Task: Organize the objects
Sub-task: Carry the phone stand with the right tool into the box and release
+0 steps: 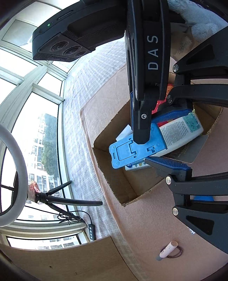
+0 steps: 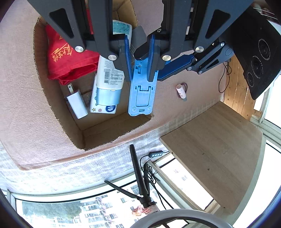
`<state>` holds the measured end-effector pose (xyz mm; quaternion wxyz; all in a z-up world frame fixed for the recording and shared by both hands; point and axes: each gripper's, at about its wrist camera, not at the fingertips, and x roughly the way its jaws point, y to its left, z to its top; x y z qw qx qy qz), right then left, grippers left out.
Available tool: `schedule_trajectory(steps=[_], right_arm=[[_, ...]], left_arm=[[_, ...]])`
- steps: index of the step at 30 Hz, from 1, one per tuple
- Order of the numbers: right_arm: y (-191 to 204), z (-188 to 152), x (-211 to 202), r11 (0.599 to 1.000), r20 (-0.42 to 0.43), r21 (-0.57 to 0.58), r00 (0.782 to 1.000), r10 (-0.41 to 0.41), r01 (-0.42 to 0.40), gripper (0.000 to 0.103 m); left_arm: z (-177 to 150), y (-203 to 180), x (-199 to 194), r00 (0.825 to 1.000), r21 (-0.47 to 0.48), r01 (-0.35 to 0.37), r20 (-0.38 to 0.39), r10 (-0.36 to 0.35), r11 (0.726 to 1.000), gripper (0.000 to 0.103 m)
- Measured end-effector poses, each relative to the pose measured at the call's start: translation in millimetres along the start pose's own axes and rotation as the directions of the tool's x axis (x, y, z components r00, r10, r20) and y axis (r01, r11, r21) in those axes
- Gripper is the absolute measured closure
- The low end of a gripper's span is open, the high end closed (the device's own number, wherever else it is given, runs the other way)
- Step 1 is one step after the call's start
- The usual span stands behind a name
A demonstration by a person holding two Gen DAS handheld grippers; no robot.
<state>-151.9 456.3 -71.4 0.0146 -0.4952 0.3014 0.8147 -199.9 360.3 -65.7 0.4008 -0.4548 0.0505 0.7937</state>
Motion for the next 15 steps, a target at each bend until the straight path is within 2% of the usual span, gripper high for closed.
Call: schedule_trajectory(steps=[6, 9, 11, 13, 15], right_arm=[[-18.4, 0.6, -10.5, 1.000, 0.006, 0.010, 1.000, -0.017, 0.017, 0.087], [-18.6, -1.1, -16.6, 0.998, 0.037, -0.020, 0.998, -0.055, 0.056, 0.086], [-17.5, -2.8, -22.5, 0.989, 0.082, -0.044, 0.987, -0.140, 0.144, 0.070], [-17.9, -4.7, -28.7, 0.984, 0.116, -0.053, 0.980, -0.164, 0.171, 0.065], [-16.4, -6.7, -32.1, 0.983, 0.127, -0.058, 0.978, -0.168, 0.176, 0.065]], left_arm=[[4.3, -10.5, 8.4, 1.000, 0.008, 0.026, -0.010, -0.025, 1.000, 0.060], [2.9, -8.3, 8.5, 1.000, -0.015, 0.009, -0.030, -0.010, 1.000, 0.050], [-2.6, -4.4, 1.8, 1.000, -0.026, 0.004, -0.029, -0.005, 1.000, 0.049], [-7.0, 0.5, -3.7, 1.000, -0.035, -0.003, -0.027, 0.002, 0.999, 0.049], [-12.4, 6.0, -11.2, 1.000, -0.041, -0.009, -0.025, 0.008, 0.999, 0.049]])
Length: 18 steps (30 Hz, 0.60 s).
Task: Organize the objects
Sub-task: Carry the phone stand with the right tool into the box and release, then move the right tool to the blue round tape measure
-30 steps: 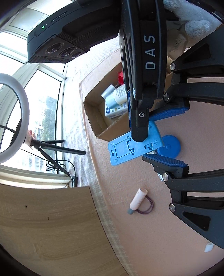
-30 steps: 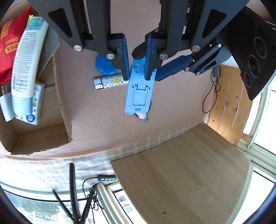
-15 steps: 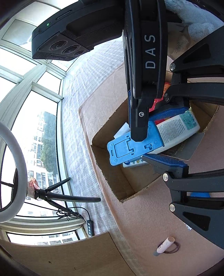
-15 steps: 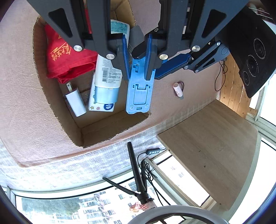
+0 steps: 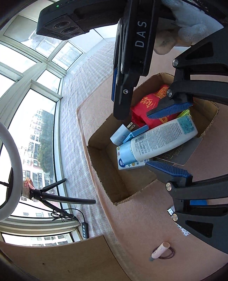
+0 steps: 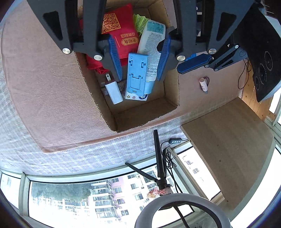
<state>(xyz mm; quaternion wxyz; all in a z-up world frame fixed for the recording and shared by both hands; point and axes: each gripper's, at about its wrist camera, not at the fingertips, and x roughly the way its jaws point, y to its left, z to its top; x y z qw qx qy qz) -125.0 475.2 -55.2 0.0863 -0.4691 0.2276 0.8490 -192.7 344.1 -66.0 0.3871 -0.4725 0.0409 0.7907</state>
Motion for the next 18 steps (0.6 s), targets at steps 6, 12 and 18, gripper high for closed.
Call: schedule_trajectory(steps=[6, 12, 18], right_arm=[[17.2, -11.7, -6.5, 0.999, 0.009, -0.033, 1.000, 0.019, -0.018, 0.065], [47.2, -38.7, -12.2, 0.993, 0.022, -0.065, 0.994, 0.105, -0.103, 0.065], [98.7, -76.7, -1.0, 0.973, -0.019, -0.200, 0.993, 0.116, -0.117, 0.065]], left_arm=[[-23.6, 28.7, -35.5, 0.999, -0.043, -0.040, 0.021, 0.041, 0.998, 0.049], [-67.9, 71.7, -79.6, 0.990, -0.099, -0.136, 0.033, 0.140, 0.986, 0.049], [-123.9, 112.5, -112.2, 0.974, -0.162, -0.223, 0.002, 0.226, 0.961, 0.048]])
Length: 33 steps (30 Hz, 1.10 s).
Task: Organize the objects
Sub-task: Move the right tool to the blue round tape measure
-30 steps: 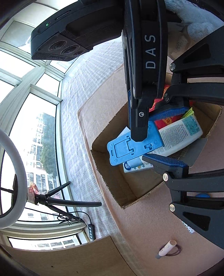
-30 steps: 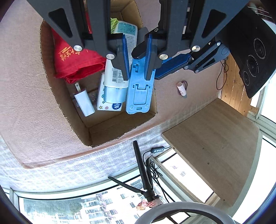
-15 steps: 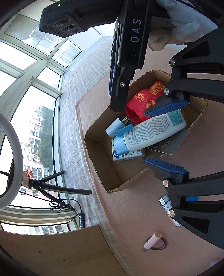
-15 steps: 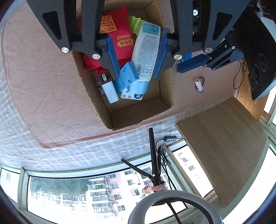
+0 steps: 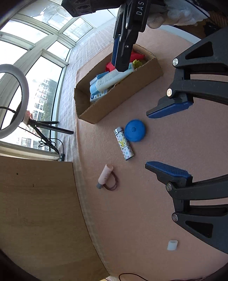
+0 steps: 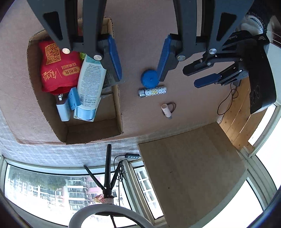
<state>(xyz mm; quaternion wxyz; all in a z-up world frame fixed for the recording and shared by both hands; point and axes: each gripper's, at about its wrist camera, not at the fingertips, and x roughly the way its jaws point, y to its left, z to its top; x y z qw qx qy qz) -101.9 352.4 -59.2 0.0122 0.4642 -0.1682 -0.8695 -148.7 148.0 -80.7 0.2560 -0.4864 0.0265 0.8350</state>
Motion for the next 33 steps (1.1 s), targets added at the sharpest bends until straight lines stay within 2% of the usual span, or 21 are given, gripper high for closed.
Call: schedule_trajectory(steps=[6, 9, 14, 20, 27, 30, 33], right_arm=[[28.8, -6.8, 41.1, 0.998, -0.106, 0.006, 0.993, 0.057, -0.057, 0.065], [38.1, 0.1, 67.6, 0.999, -0.156, 0.016, 0.986, 0.054, -0.052, 0.065], [42.9, 15.1, 111.4, 0.993, -0.256, 0.102, 0.962, 0.090, -0.066, 0.065], [44.5, 27.6, 138.4, 0.995, -0.283, 0.076, 0.958, -0.041, 0.065, 0.065], [44.1, 31.1, 162.2, 0.985, -0.312, 0.034, 0.938, -0.153, 0.172, 0.065], [42.2, 30.9, 166.2, 0.981, -0.313, 0.030, 0.934, -0.174, 0.193, 0.065], [38.7, 28.6, 169.0, 0.984, -0.330, 0.045, 0.932, -0.147, 0.171, 0.065]], left_arm=[[-36.9, 38.5, -15.1, 1.000, -0.077, -0.014, -0.013, 0.013, 0.997, 0.048], [-47.5, 51.5, -24.6, 1.000, -0.101, -0.018, -0.005, 0.018, 0.995, 0.048], [-58.2, 72.8, -41.5, 1.000, -0.139, -0.028, 0.009, 0.030, 0.990, 0.048], [-70.4, 97.4, -56.8, 0.999, -0.173, -0.042, 0.010, 0.044, 0.984, 0.048], [-74.9, 111.3, -65.9, 0.998, -0.174, -0.055, 0.008, 0.057, 0.983, 0.048], [-75.6, 114.4, -67.6, 0.998, -0.180, -0.057, 0.008, 0.060, 0.982, 0.048], [-77.4, 117.5, -67.5, 0.998, -0.184, -0.054, 0.006, 0.056, 0.981, 0.048]])
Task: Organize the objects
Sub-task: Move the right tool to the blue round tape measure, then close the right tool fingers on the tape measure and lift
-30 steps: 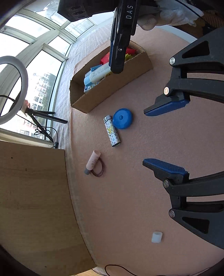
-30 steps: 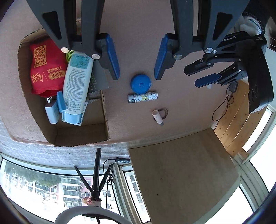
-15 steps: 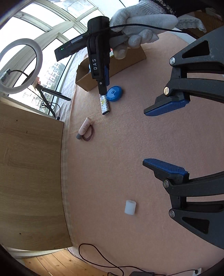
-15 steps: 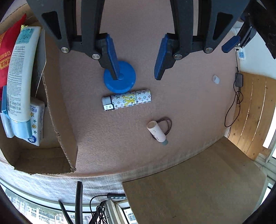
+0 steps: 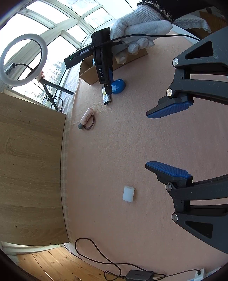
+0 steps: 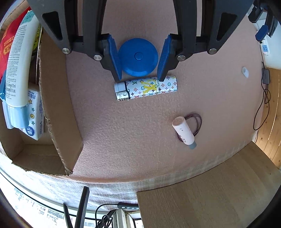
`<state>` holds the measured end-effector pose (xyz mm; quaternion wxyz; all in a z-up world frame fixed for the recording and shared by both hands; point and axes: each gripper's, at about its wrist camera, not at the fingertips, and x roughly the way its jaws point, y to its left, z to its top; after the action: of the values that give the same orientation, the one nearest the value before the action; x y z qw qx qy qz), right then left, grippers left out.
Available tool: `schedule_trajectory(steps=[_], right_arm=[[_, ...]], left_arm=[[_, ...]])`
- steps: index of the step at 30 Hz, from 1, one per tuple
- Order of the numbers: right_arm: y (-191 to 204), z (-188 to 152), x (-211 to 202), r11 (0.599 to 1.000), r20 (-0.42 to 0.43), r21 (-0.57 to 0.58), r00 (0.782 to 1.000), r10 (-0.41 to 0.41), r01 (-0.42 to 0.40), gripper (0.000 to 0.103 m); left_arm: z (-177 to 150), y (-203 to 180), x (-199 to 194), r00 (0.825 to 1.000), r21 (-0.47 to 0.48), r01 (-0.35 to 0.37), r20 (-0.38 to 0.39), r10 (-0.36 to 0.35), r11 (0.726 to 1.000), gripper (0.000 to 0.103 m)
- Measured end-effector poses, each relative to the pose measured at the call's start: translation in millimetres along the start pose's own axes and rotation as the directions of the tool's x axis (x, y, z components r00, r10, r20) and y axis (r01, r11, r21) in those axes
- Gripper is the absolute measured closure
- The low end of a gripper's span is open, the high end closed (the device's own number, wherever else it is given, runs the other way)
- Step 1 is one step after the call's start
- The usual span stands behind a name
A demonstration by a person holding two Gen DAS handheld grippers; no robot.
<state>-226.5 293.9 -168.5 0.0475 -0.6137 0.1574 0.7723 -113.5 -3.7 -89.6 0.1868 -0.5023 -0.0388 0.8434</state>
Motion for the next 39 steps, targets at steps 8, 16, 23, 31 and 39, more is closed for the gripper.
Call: schedule_trajectory(steps=[8, 16, 23, 31, 39], right_arm=[[7.8, -21.7, 4.5, 0.996, -0.061, 0.001, 0.994, 0.089, -0.089, 0.065], [28.8, -64.4, -1.1, 0.973, -0.062, -0.046, 0.973, 0.222, -0.225, 0.064], [23.4, -86.3, -25.6, 0.967, 0.027, -0.120, 0.973, 0.229, -0.224, 0.046], [22.5, -75.0, -23.9, 0.962, 0.013, -0.129, 0.969, 0.245, -0.241, 0.046], [25.5, -68.7, -11.8, 0.956, -0.040, -0.117, 0.964, 0.264, -0.267, 0.046]], left_arm=[[-1.0, -8.6, 13.2, 1.000, 0.031, 0.006, -0.019, -0.005, 0.999, 0.048], [-7.1, -27.4, 49.1, 0.996, 0.081, 0.022, -0.090, -0.015, 0.997, 0.048], [-0.2, -55.9, 76.6, 0.989, 0.111, 0.105, -0.119, -0.092, 0.988, 0.027], [15.2, -83.8, 107.8, 0.983, 0.155, 0.134, -0.145, -0.112, 0.979, 0.027], [18.2, -95.7, 122.4, 0.976, 0.155, 0.171, -0.165, -0.145, 0.973, 0.028]])
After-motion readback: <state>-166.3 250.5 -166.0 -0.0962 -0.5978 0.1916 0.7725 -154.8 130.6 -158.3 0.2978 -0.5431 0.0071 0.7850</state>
